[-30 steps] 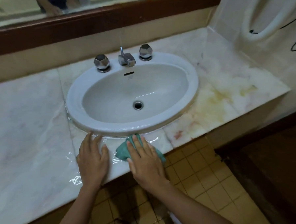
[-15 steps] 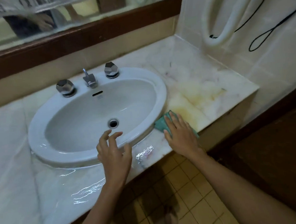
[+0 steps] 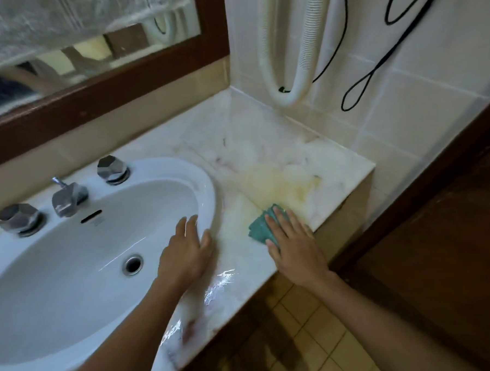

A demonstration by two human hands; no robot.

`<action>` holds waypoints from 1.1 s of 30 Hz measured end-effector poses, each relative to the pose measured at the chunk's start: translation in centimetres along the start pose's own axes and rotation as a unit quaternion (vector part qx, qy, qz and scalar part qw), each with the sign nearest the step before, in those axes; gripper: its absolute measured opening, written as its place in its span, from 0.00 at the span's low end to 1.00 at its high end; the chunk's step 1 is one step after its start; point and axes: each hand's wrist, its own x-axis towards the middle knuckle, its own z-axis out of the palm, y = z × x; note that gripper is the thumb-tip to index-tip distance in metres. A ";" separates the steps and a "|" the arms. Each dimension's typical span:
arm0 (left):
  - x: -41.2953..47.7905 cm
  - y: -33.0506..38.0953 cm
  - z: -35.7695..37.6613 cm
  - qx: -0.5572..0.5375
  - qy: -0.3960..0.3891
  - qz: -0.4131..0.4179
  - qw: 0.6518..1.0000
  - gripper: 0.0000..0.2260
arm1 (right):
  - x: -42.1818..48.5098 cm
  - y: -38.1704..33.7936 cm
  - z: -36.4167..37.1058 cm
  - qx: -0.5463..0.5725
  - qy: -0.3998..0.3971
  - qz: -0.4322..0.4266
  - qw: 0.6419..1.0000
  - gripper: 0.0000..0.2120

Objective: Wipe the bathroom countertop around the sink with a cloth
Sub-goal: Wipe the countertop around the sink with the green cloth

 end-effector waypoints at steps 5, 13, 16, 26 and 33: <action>-0.3 1.1 -0.5 0.021 0.008 -0.018 1.000 0.24 | 6.3 0.4 -1.0 -0.001 -0.010 0.115 0.993 0.29; 0.0 0.8 -0.5 -0.011 0.010 -0.012 1.000 0.25 | 3.5 -8.9 1.3 0.020 0.021 0.126 0.992 0.31; 0.1 0.6 -0.5 -0.035 0.001 -0.010 0.999 0.23 | 1.8 -9.1 1.5 0.004 0.024 0.097 0.995 0.31; 0.6 0.0 -0.2 -0.034 0.003 -0.018 0.999 0.23 | 15.6 -3.4 -0.8 -0.003 0.006 0.182 0.983 0.30; 0.5 0.2 -0.4 -0.075 -0.006 -0.062 0.995 0.21 | 17.9 -5.2 -0.4 0.015 -0.005 0.064 0.998 0.27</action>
